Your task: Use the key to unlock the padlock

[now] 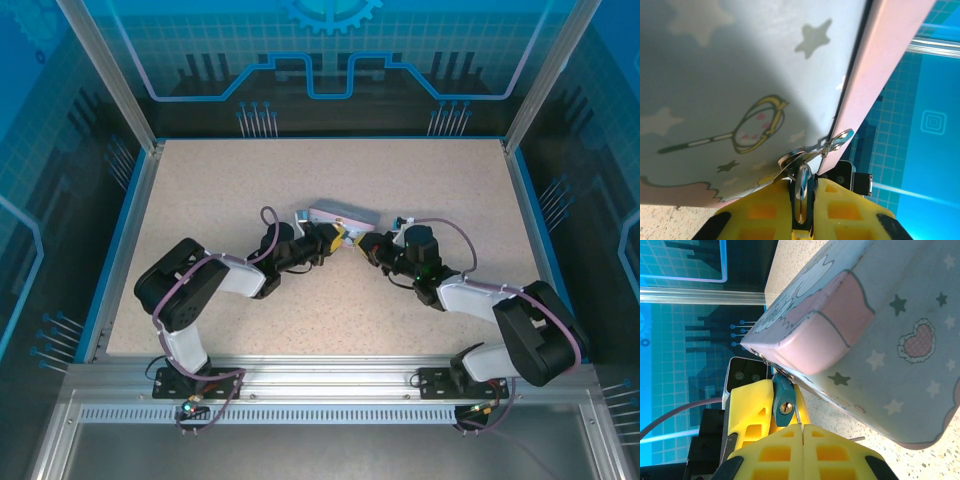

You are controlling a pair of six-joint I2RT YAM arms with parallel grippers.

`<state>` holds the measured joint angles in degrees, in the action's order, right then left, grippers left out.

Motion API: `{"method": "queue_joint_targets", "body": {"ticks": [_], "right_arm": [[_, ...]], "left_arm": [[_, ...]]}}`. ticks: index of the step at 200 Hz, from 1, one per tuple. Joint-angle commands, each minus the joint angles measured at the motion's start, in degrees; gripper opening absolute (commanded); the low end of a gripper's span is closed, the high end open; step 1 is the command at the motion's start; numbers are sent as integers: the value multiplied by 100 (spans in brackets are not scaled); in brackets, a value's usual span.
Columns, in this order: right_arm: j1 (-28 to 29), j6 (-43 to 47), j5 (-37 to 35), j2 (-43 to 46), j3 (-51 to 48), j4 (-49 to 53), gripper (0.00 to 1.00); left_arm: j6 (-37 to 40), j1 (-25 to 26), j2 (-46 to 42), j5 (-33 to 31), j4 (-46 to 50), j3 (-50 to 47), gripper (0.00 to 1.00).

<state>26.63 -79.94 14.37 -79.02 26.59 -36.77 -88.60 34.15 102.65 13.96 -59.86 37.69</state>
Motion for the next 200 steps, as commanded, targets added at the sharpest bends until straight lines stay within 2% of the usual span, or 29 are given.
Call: {"method": "queue_joint_targets", "body": {"ticks": [1,119,200], "right_arm": [[57,31,-13,123,41,-9,0],[66,11,12,-37,130,-152,0],[96,-124,23,-181,39,-790,0]], "left_arm": [[-33,23,-133,103,-291,-16,0],[-35,38,-136,115,-300,-16,0],[-80,59,-155,142,-375,-51,0]]}}
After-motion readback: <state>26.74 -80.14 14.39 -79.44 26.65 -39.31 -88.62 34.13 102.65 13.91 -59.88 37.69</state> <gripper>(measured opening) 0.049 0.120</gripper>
